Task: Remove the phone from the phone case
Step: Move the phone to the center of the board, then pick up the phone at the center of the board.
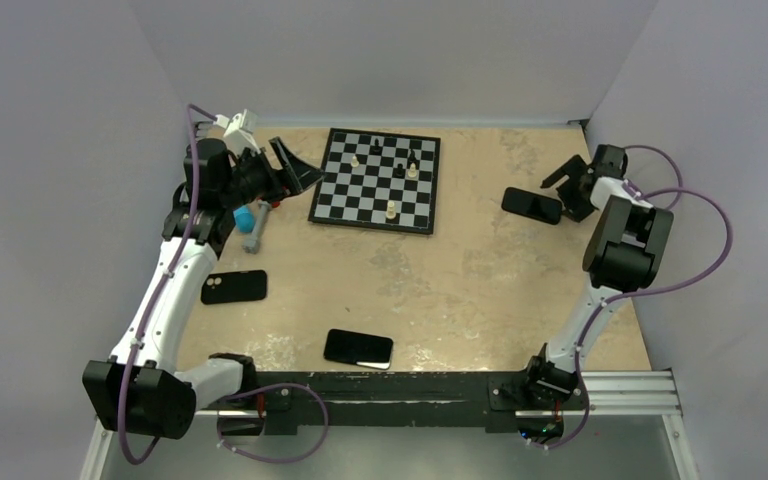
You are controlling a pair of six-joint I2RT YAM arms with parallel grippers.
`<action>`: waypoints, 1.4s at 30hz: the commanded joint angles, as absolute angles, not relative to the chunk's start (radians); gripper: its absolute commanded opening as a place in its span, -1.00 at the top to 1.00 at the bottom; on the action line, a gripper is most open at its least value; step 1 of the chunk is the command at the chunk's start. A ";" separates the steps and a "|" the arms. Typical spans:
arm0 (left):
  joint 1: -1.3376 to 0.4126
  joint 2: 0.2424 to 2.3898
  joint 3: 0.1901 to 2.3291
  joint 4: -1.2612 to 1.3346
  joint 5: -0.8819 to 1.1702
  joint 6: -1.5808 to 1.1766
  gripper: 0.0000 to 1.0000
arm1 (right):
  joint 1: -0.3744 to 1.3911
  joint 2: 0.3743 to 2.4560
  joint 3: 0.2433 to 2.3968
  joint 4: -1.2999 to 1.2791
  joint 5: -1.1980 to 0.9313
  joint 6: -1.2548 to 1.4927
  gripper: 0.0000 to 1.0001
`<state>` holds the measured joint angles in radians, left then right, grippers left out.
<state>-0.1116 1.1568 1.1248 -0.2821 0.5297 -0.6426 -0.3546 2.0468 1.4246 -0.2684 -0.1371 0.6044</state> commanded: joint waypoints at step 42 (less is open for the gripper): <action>-0.093 1.137 1.103 -0.205 0.574 -0.668 -0.64 | -0.010 2.118 1.630 -0.619 -0.143 0.261 -0.86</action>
